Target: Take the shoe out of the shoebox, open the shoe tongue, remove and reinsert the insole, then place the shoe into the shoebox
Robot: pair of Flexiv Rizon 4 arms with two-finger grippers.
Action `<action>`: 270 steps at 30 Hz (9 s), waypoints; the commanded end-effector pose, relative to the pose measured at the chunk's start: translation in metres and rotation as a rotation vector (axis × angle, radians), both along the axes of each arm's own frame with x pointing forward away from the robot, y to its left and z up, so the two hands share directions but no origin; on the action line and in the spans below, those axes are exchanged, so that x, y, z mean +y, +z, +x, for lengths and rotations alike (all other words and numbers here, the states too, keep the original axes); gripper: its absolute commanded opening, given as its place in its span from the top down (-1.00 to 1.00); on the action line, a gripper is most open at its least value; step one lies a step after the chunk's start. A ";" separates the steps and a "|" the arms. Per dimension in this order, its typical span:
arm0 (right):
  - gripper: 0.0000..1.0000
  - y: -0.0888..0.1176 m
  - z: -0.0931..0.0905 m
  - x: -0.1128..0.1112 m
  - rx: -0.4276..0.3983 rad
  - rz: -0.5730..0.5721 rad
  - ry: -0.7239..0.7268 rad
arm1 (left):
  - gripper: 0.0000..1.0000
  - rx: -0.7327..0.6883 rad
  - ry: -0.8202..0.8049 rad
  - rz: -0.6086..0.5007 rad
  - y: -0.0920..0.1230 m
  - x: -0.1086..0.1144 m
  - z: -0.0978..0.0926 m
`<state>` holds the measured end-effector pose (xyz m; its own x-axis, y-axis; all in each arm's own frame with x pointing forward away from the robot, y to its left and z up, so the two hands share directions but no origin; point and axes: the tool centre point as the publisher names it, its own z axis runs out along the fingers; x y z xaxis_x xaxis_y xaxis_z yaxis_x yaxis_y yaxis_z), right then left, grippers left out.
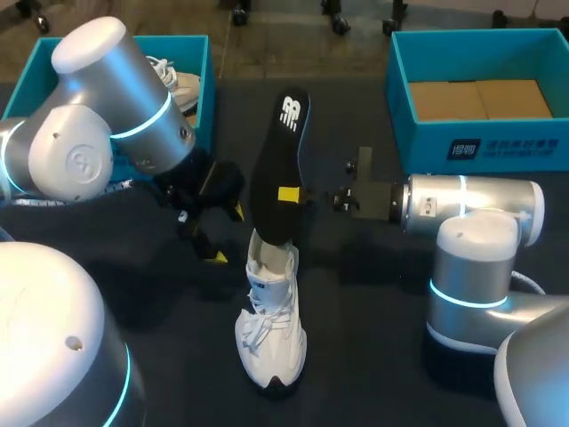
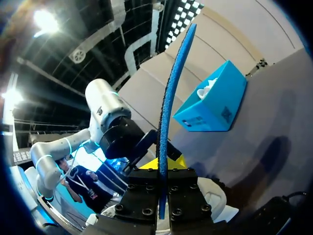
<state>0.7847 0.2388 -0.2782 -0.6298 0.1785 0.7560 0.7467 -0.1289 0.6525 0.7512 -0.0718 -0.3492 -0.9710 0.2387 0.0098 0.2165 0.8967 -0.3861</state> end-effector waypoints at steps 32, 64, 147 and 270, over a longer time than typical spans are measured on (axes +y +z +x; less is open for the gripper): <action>1.00 -0.032 -0.014 0.021 0.050 0.054 -0.090 | -1.00 0.011 0.006 0.028 -0.013 -0.011 0.001; 1.00 -0.033 -0.007 -0.004 -0.007 0.055 0.028 | -1.00 0.011 -0.006 0.034 -0.014 -0.013 -0.002; 1.00 -0.073 -0.063 0.014 -0.031 -0.021 0.097 | -1.00 0.051 0.049 0.036 -0.022 -0.013 -0.014; 1.00 -0.072 -0.066 0.038 0.069 -0.167 0.114 | -1.00 0.051 0.049 0.036 -0.022 -0.013 -0.014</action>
